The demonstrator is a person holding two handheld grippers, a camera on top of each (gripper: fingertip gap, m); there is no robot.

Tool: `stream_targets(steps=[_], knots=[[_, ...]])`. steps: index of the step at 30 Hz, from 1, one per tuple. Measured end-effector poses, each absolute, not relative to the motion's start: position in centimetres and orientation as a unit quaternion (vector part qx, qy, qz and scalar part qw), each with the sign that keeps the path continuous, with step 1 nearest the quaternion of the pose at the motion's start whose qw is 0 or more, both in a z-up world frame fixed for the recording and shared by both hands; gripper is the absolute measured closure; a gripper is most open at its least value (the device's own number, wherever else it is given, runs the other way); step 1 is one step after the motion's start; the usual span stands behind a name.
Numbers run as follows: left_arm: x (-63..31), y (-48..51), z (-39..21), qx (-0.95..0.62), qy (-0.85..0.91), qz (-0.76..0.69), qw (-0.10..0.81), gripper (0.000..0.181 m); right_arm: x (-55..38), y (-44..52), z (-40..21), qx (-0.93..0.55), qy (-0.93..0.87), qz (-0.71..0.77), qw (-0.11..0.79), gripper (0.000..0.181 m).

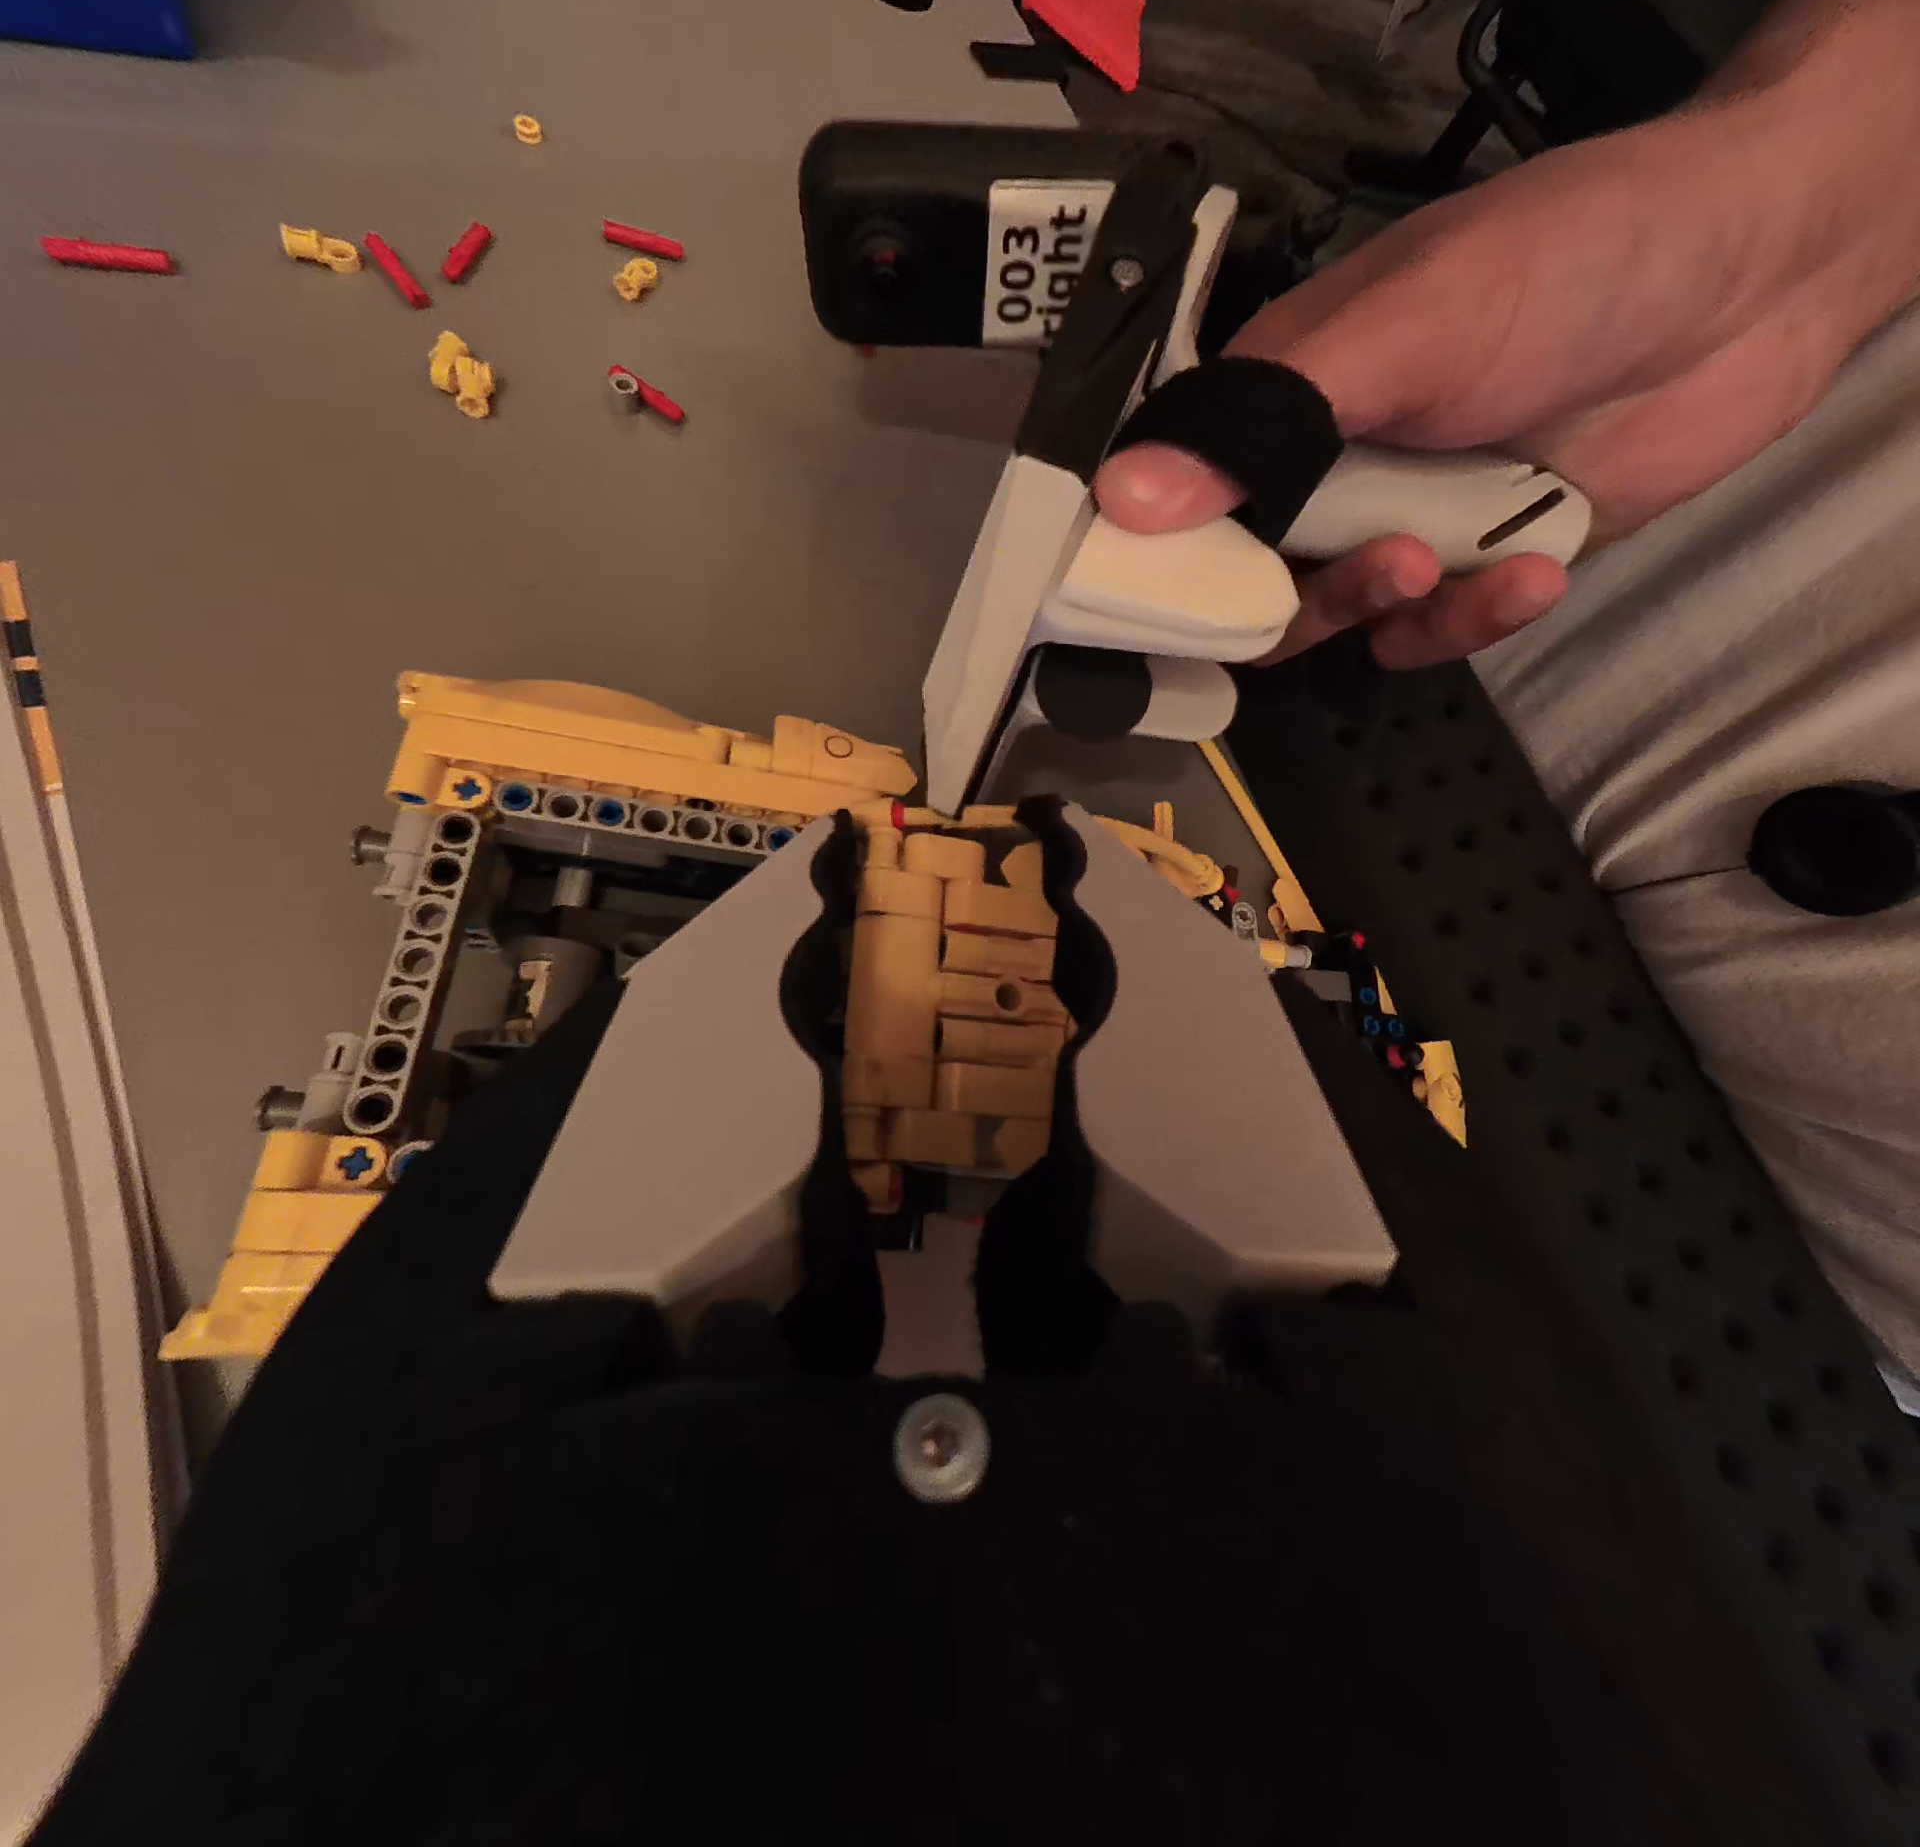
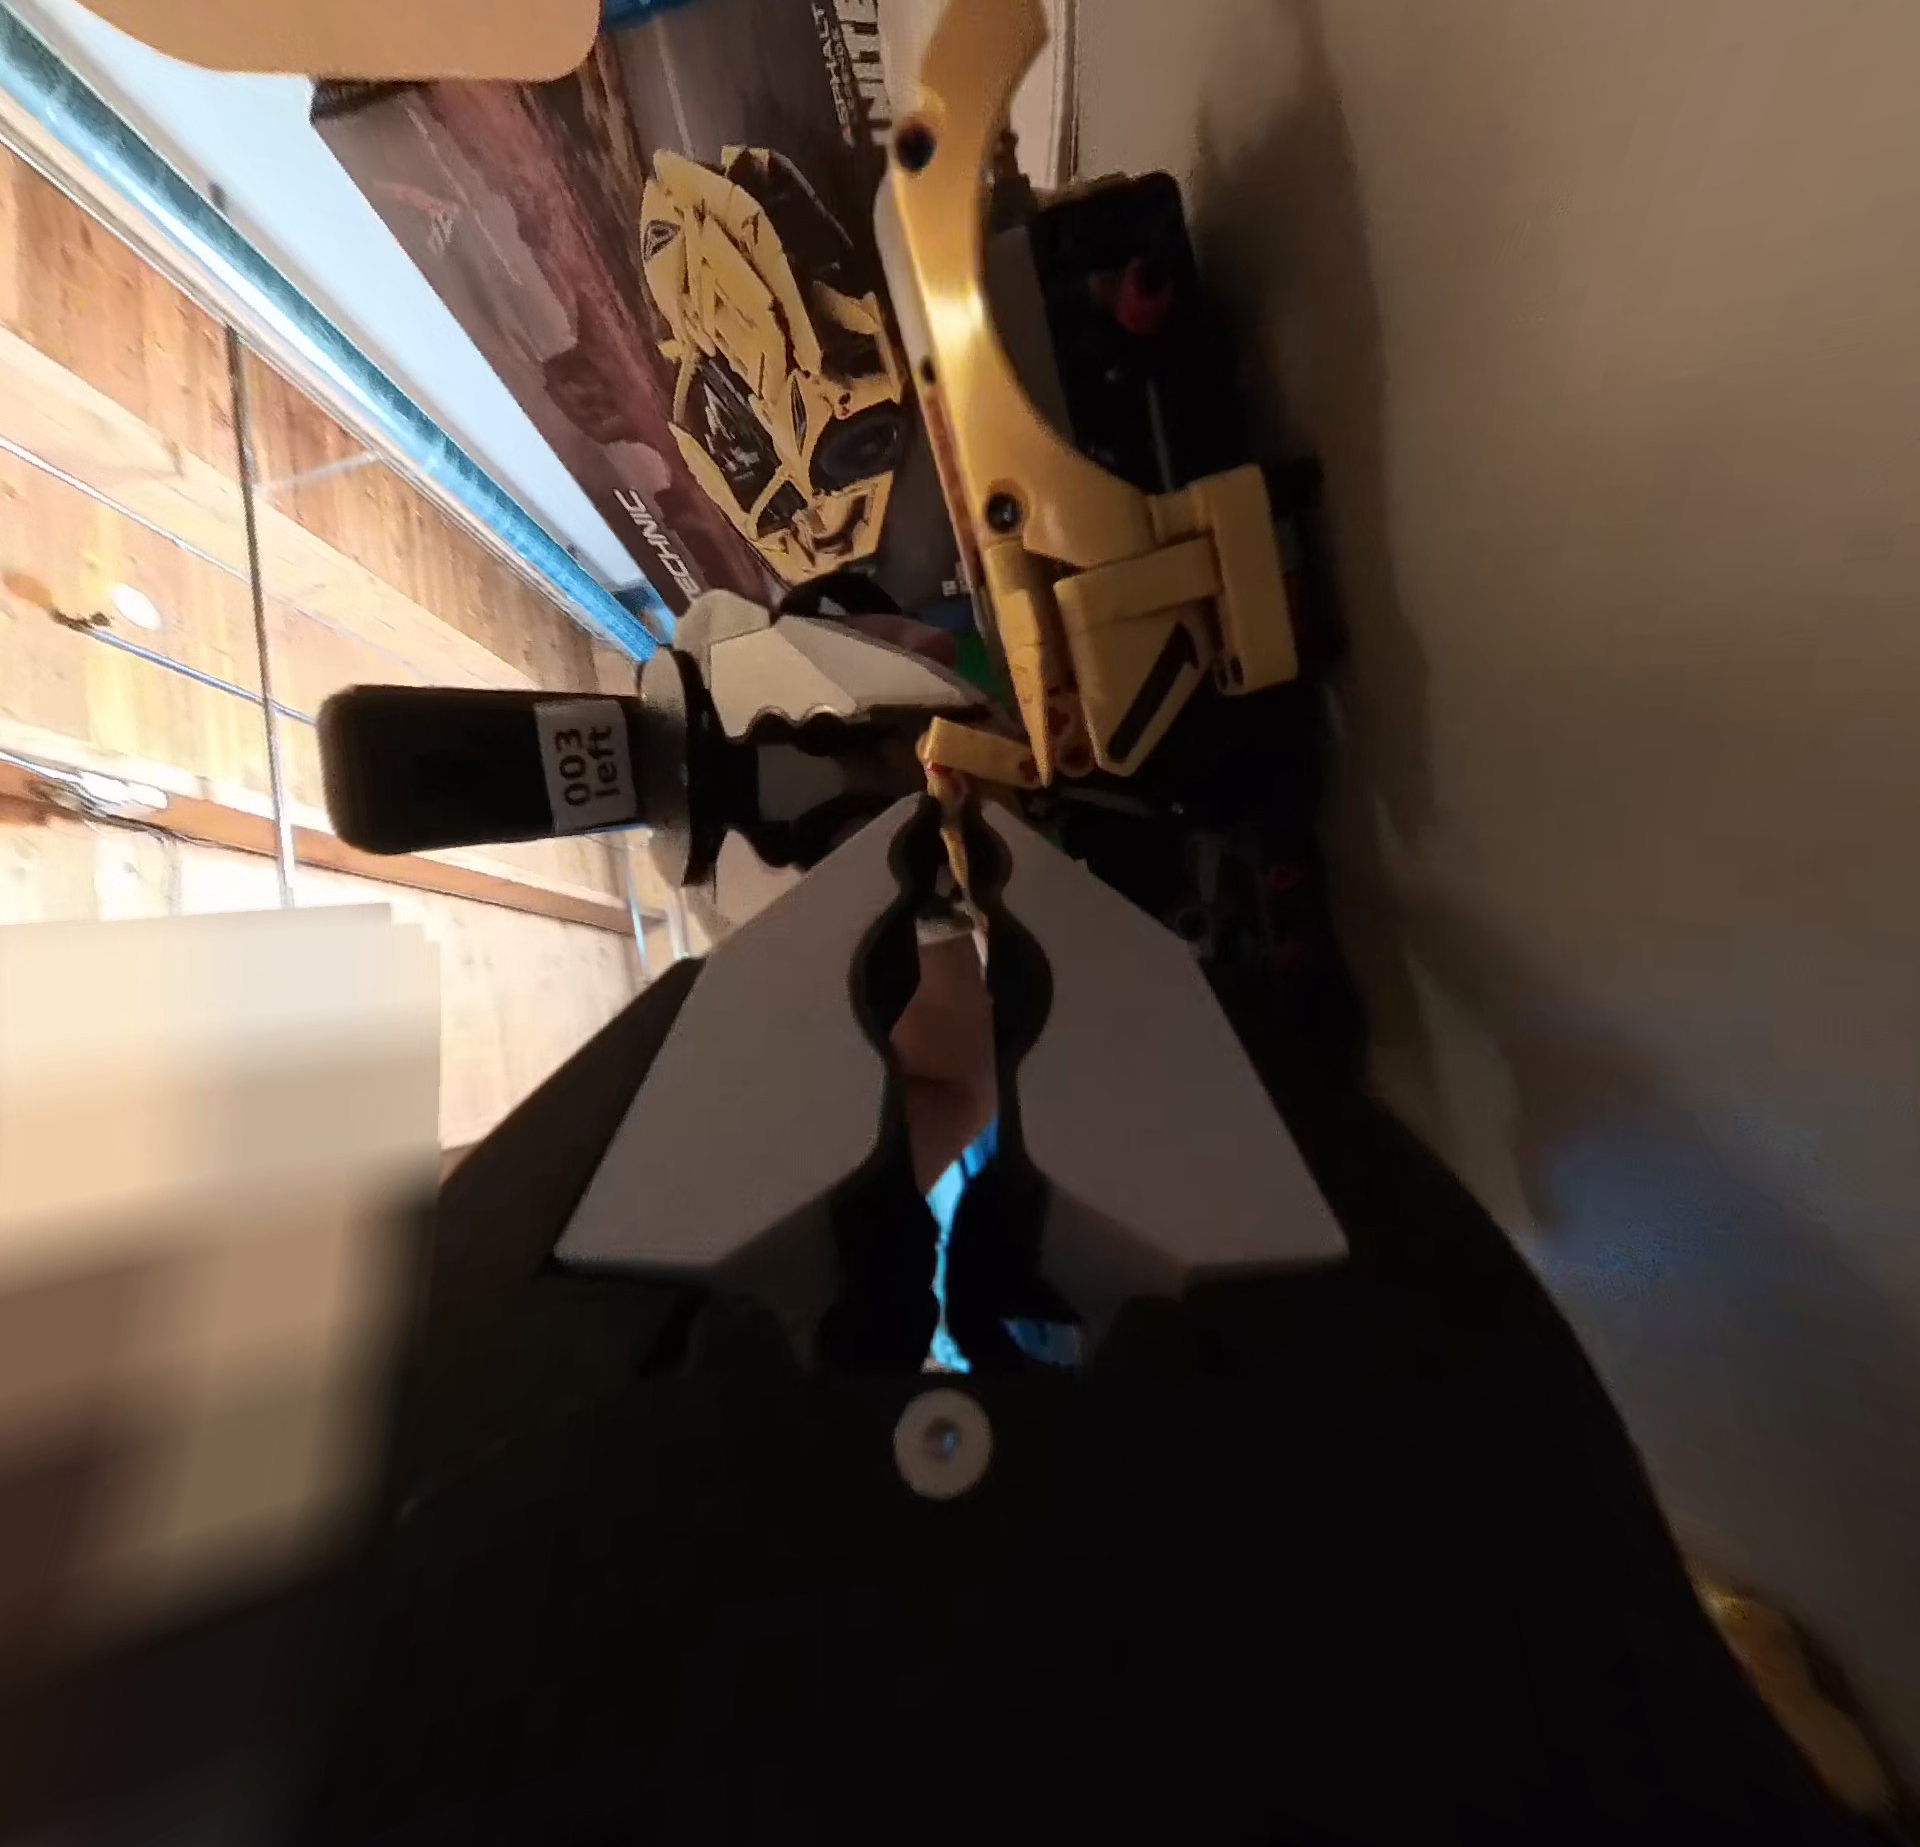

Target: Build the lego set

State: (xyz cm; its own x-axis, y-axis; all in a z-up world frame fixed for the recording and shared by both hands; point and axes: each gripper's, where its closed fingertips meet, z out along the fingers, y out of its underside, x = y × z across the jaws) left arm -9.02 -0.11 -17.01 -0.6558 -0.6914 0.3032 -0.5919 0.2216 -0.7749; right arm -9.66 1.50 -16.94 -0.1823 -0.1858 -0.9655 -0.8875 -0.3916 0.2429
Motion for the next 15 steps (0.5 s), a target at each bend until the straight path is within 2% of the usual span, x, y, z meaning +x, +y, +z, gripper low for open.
stream_targets(steps=[8,15], knots=[[-8.9,0.2,-16.9,-0.422,0.771,-0.475,0.045,0.153,-10.2,1.3,-16.8,-0.652,0.367,0.588,0.307,0.171],[-8.8,0.3,-16.9,-0.428,0.77,-0.471,0.047,0.154,-9.3,0.4,-16.3,-0.693,0.272,0.561,0.361,0.168]])
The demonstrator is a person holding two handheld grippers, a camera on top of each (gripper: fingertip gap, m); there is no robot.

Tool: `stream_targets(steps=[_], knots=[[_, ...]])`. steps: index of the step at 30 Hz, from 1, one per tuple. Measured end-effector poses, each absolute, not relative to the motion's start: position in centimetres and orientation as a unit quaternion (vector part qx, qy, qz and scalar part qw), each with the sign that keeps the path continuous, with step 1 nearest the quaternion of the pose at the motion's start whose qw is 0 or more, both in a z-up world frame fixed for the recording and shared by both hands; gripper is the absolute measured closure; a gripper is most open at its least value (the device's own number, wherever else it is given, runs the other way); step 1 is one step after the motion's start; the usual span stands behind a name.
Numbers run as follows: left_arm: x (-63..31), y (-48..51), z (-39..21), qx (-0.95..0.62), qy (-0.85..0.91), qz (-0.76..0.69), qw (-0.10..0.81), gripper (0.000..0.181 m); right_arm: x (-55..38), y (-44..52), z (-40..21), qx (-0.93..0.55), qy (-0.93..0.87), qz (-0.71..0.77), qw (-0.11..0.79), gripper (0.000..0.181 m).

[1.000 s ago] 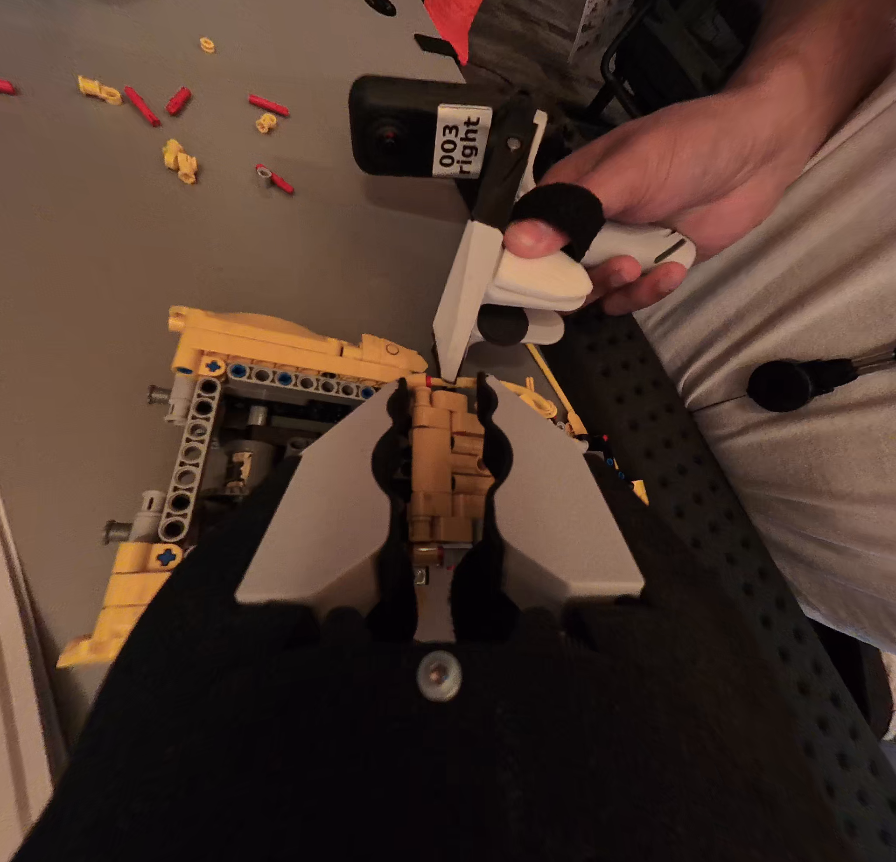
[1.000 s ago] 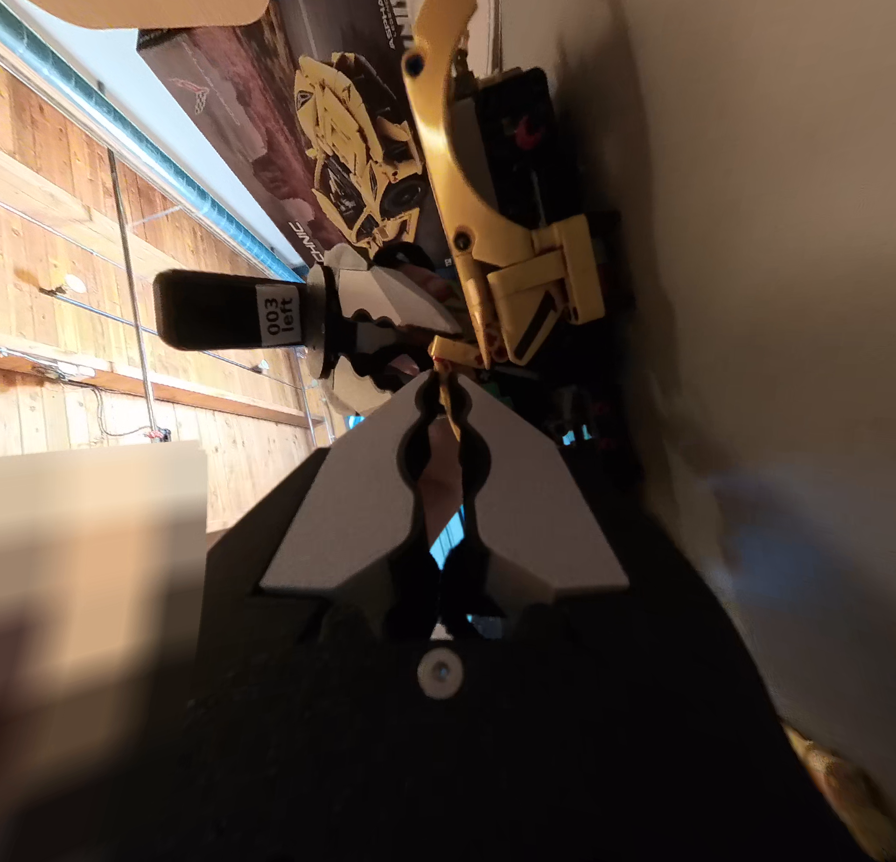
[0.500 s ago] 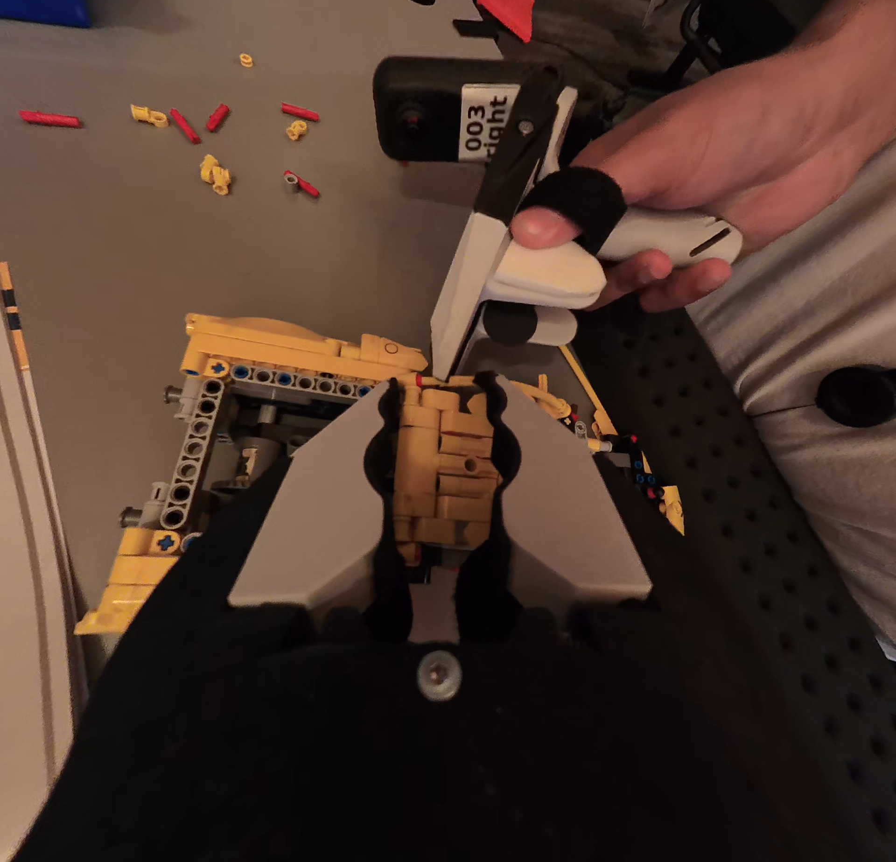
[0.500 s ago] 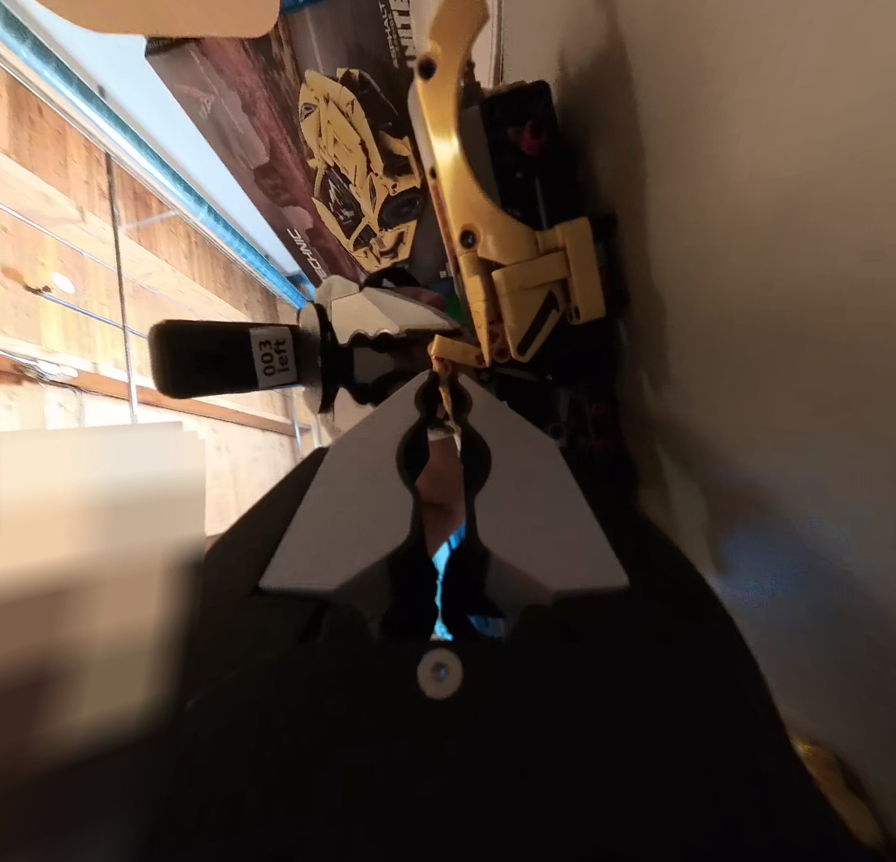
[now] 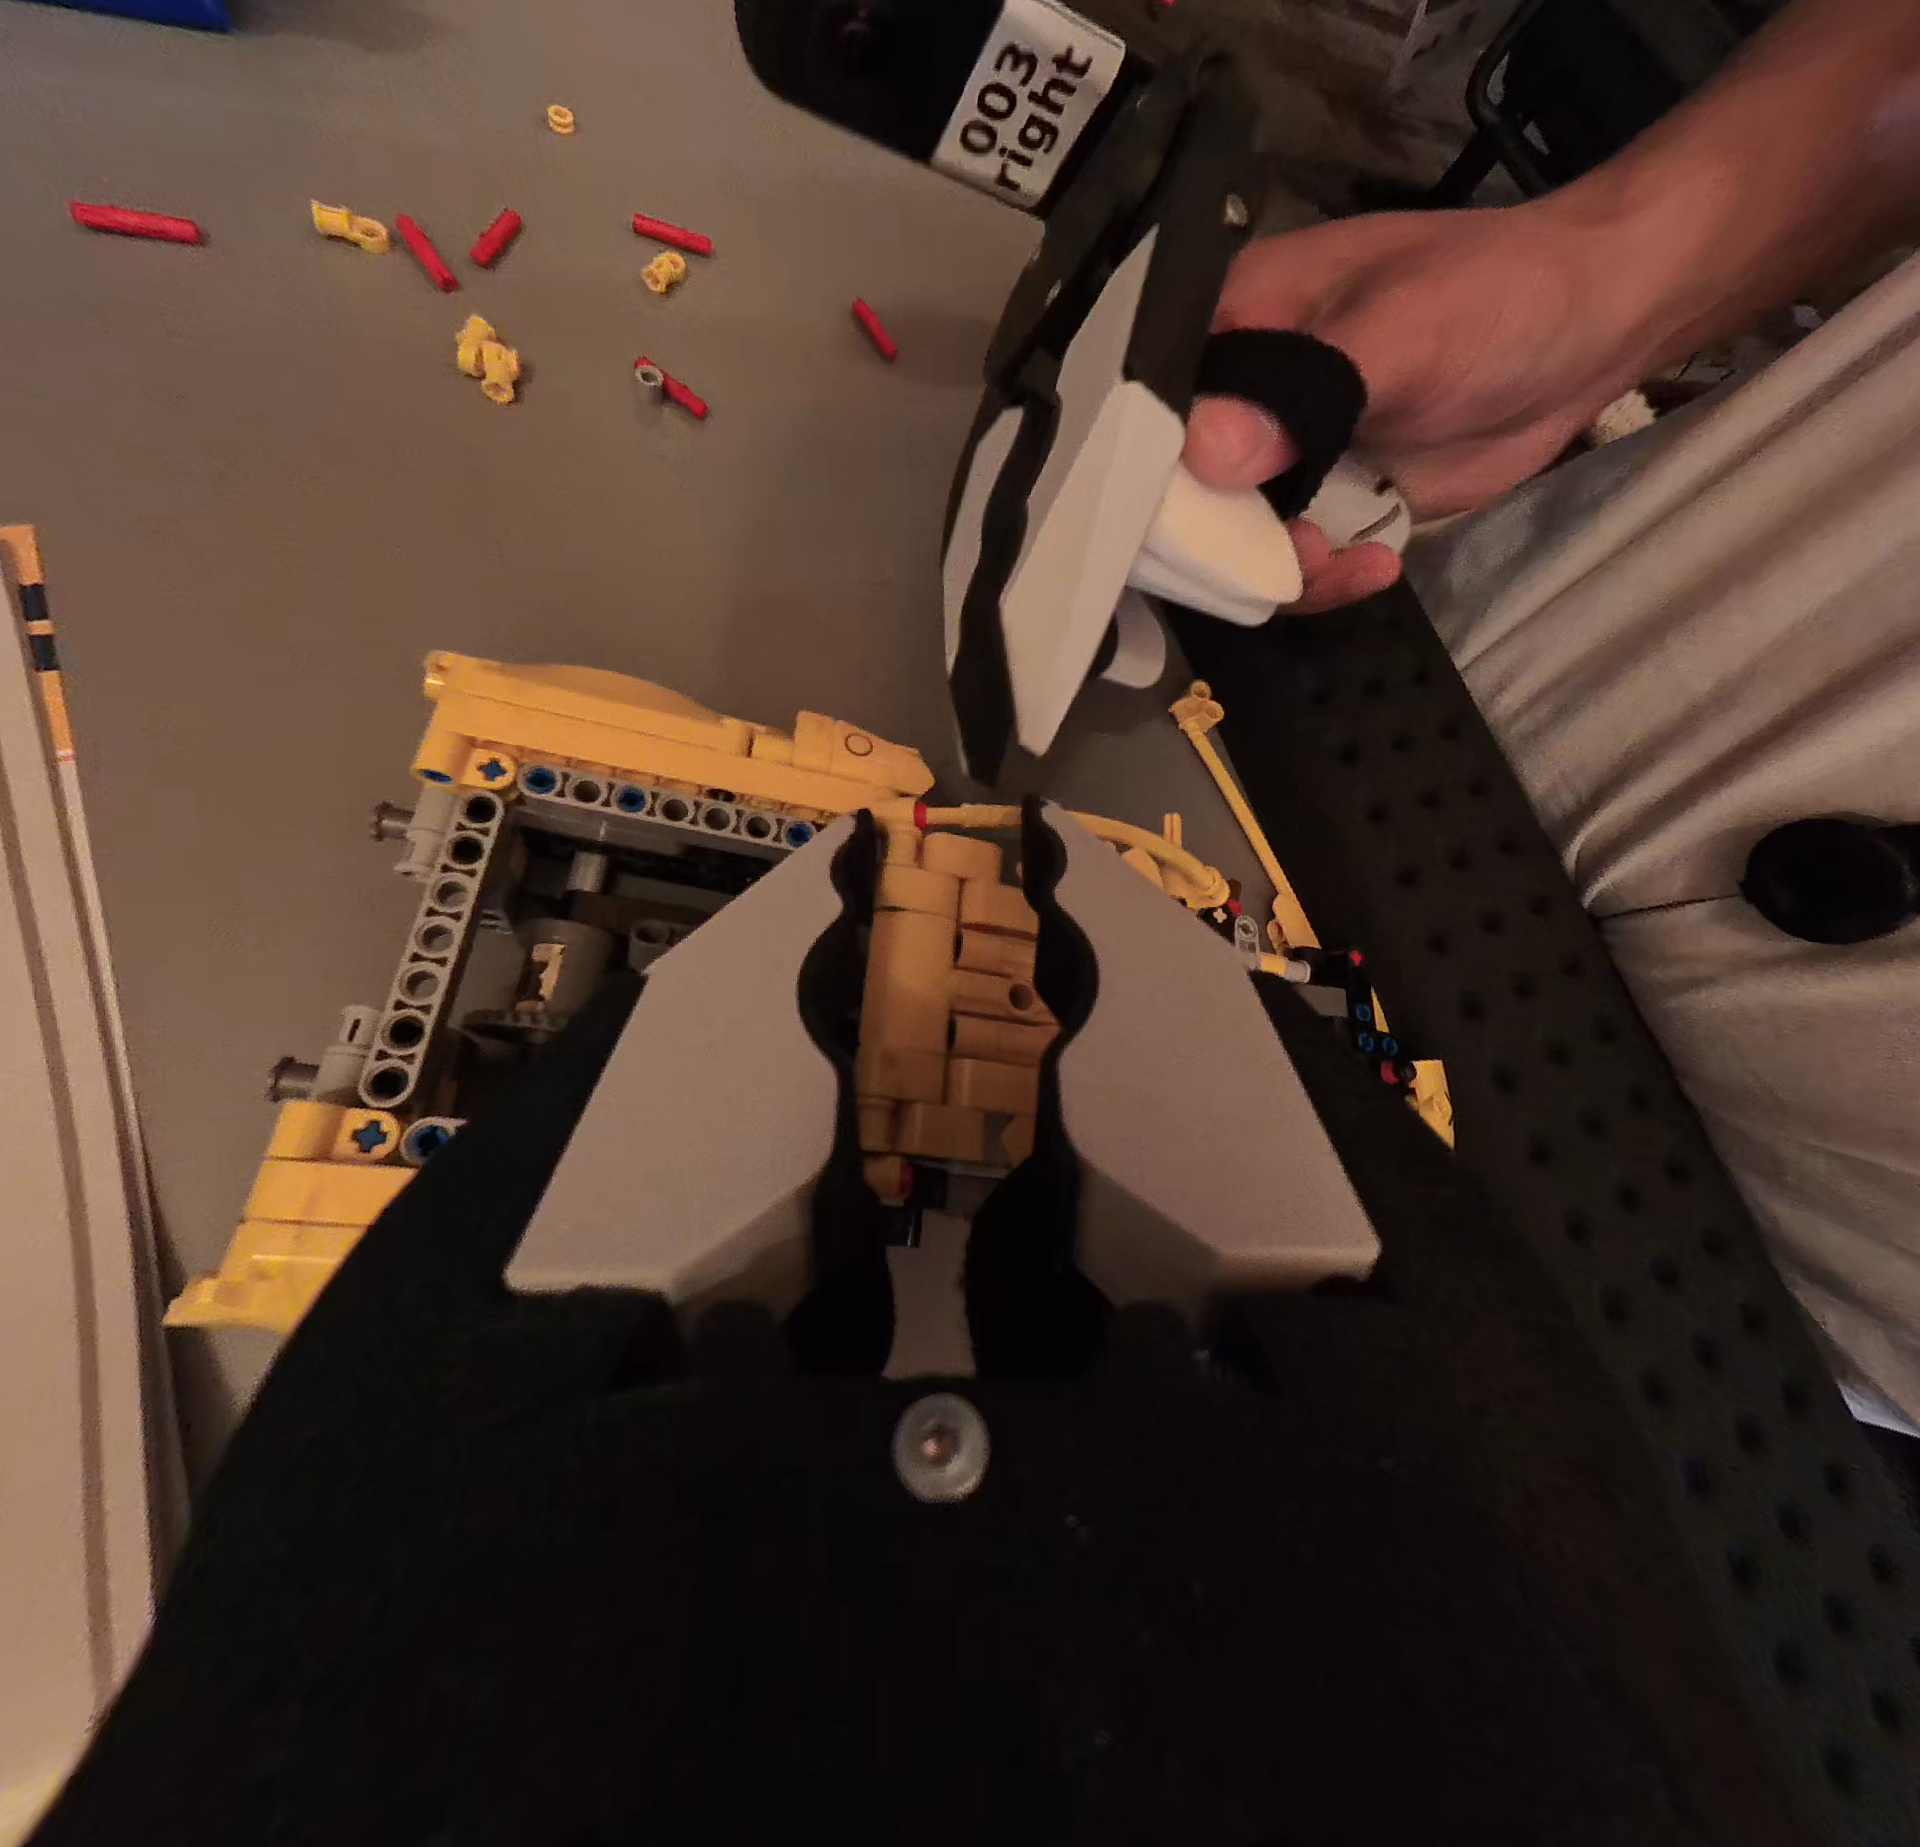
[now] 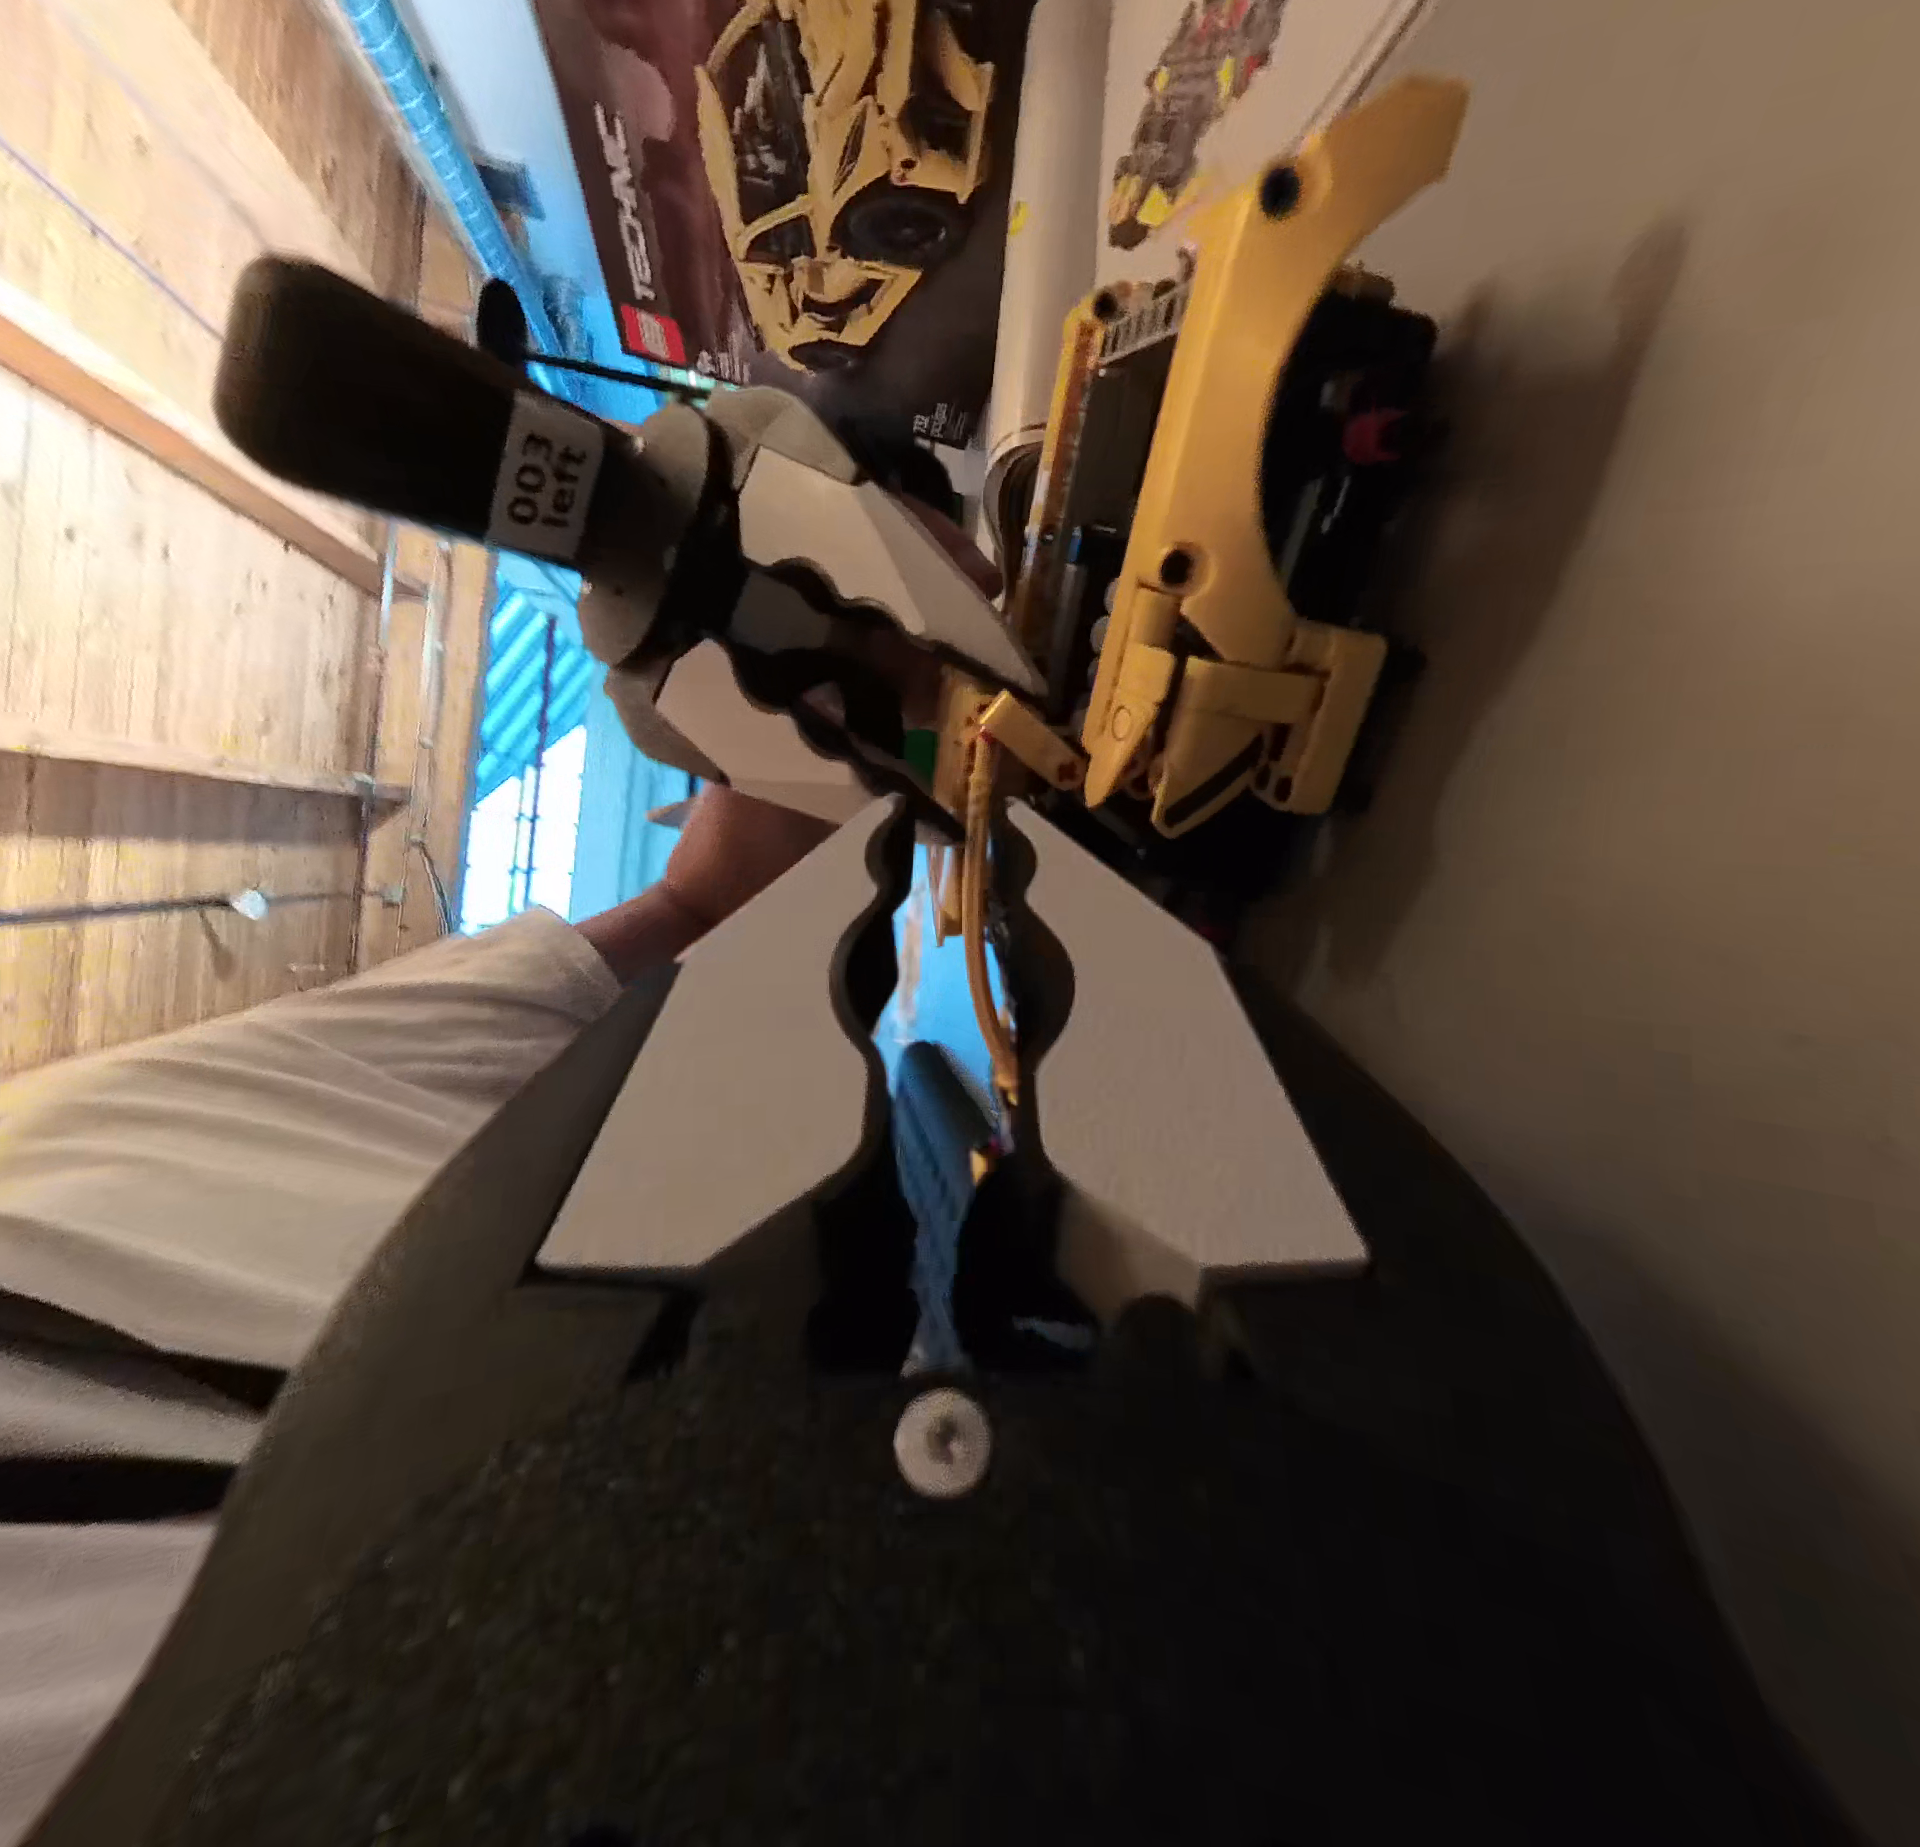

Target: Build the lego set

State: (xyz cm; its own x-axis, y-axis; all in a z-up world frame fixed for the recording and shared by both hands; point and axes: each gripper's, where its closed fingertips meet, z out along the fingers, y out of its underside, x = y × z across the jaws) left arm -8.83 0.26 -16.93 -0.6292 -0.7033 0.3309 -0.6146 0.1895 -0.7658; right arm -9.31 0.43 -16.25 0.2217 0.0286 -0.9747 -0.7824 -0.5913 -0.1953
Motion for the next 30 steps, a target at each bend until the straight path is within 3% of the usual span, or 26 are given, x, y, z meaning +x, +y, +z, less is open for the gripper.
stream_targets(steps=[6,9,22,30], knots=[[-8.8,0.3,-16.9,-0.43,0.769,-0.471,0.047,0.154,-10.6,0.0,-16.6,-0.753,0.144,0.517,0.38,0.169],[-8.9,0.3,-16.9,-0.432,0.767,-0.472,0.046,0.155,-10.5,0.0,-17.0,-0.756,0.137,0.518,0.375,0.179],[-9.0,0.3,-17.1,-0.418,0.793,-0.435,0.078,0.157,-11.1,-0.2,-16.9,-0.721,0.17,0.587,0.327,0.169],[-9.0,0.2,-17.2,-0.423,0.796,-0.428,0.068,0.159,-10.2,-0.1,-17.0,-0.742,0.13,0.554,0.354,0.168]])
